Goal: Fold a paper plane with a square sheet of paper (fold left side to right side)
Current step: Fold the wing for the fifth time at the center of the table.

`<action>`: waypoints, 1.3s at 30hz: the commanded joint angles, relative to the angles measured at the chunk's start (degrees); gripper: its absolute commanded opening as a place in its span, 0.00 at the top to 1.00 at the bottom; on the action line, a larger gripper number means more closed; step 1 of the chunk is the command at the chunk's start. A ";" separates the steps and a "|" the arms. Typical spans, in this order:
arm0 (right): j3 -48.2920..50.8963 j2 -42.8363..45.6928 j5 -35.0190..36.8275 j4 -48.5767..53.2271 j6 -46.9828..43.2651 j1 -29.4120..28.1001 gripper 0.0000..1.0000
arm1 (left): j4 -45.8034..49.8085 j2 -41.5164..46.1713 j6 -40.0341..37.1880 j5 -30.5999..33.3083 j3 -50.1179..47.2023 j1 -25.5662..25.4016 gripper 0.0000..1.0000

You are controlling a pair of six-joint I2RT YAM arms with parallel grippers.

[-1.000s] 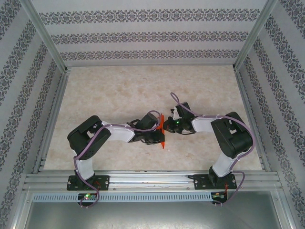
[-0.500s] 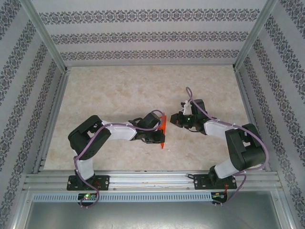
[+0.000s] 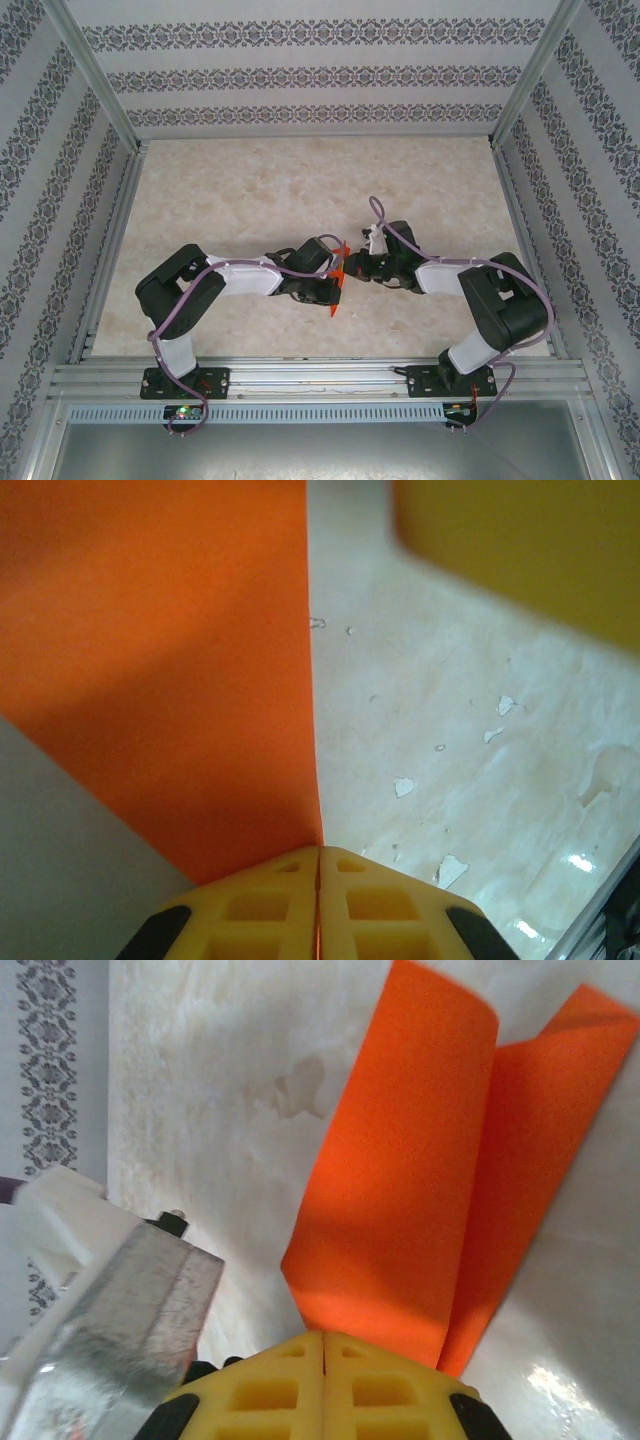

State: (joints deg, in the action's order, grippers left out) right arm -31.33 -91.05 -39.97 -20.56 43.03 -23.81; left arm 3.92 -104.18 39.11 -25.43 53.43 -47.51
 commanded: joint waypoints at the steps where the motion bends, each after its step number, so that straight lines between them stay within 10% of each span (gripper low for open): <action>1: -2.07 -1.94 0.11 -2.91 0.91 -1.03 1.00 | 11.88 -2.16 -1.94 2.65 -2.33 0.40 0.91; 39: -9.74 -12.38 6.01 6.43 -7.93 3.37 1.00 | 15.32 -1.55 -1.05 4.89 -2.44 0.40 0.93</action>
State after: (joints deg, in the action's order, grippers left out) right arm -39.53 -101.89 -38.41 -15.79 38.00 -22.35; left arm 6.20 -103.74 38.79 -24.97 53.76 -47.51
